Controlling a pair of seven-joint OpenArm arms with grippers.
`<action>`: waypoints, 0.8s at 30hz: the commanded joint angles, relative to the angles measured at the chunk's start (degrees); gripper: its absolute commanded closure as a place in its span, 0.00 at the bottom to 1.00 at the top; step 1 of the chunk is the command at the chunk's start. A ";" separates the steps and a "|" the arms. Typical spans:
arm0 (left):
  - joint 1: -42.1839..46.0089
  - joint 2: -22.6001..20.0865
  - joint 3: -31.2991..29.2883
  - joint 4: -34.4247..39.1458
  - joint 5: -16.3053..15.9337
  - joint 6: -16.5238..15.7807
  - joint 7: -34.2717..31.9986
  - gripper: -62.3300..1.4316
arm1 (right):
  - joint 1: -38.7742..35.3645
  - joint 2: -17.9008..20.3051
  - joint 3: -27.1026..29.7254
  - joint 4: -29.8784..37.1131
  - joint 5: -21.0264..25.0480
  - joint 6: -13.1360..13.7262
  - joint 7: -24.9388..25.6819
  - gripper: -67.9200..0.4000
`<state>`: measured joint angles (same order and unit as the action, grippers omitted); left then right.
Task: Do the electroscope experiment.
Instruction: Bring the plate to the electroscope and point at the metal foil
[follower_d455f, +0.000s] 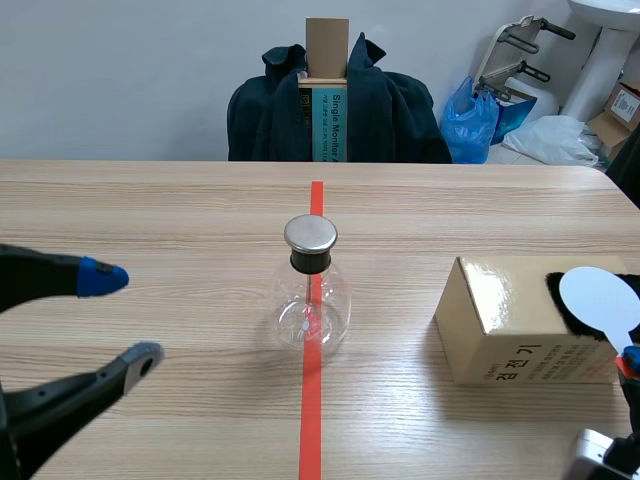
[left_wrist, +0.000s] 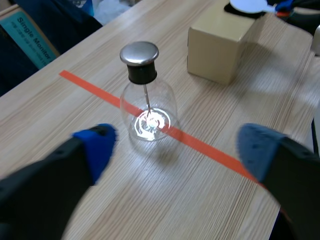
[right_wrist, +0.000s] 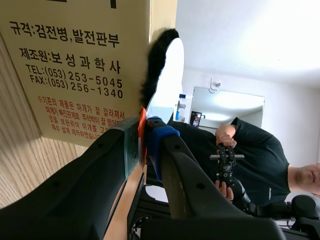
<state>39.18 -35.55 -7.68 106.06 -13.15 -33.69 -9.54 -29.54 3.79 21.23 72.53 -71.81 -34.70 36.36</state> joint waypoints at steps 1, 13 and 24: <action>-0.81 0.52 0.00 -1.20 -0.79 0.07 -0.87 0.63 | 0.00 0.68 0.79 0.09 0.22 -0.61 -0.70 0.98; -12.35 0.61 2.64 -17.53 -0.83 -0.59 -2.21 0.94 | 3.02 10.95 2.38 2.89 13.64 -7.56 -1.03 0.98; -13.60 0.61 2.64 -20.79 -0.81 -1.01 -5.11 0.93 | 11.41 19.87 2.49 15.65 29.22 -7.52 -4.22 0.98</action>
<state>25.87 -35.24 -4.78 83.83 -13.15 -34.41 -13.56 -18.87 22.76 22.55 87.15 -43.29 -41.43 32.67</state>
